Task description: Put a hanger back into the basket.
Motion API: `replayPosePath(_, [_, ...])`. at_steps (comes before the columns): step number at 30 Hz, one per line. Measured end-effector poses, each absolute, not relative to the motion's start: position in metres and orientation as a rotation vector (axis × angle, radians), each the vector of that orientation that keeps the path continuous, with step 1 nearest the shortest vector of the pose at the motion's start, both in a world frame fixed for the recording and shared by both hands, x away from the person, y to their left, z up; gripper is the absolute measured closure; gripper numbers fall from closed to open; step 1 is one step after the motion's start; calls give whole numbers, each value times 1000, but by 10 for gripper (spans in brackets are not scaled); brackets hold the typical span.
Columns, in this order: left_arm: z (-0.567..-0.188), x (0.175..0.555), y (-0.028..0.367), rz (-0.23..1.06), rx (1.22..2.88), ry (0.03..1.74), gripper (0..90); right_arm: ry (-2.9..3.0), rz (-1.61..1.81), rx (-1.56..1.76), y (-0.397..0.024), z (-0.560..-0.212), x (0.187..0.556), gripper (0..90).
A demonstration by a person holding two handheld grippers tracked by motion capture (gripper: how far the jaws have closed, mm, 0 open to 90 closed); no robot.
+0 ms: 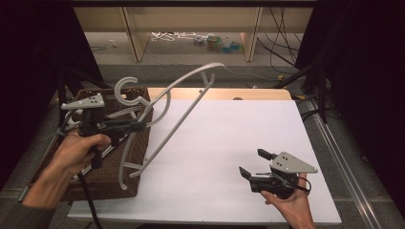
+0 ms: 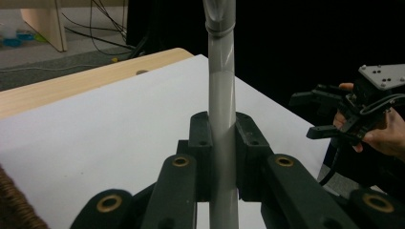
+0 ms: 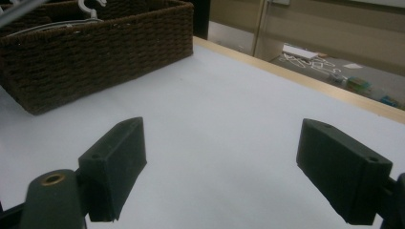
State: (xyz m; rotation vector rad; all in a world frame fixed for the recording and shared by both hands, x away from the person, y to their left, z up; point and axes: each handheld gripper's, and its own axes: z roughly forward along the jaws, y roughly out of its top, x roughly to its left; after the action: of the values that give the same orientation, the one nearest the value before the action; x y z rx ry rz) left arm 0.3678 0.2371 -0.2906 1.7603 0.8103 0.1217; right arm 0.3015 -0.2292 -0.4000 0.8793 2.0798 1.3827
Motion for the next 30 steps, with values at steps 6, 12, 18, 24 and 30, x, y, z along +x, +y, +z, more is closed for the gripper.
replayPosePath(6, [-279,369,266,160,1736,876,795,2078,1400,874,-228,-403,301,181])
replayPosePath(12, [-278,376,290,244,1748,942,795,2094,1381,876,-229,-403,300,180])
replayPosePath(18, [-276,385,311,310,1745,991,795,2101,1378,880,-229,-403,299,178])
replayPosePath(24, [-277,393,332,388,1780,1030,795,2105,1376,881,-230,-404,299,178])
replayPosePath(30, [-289,397,353,425,1785,1078,795,2110,1369,878,-230,-404,299,177])
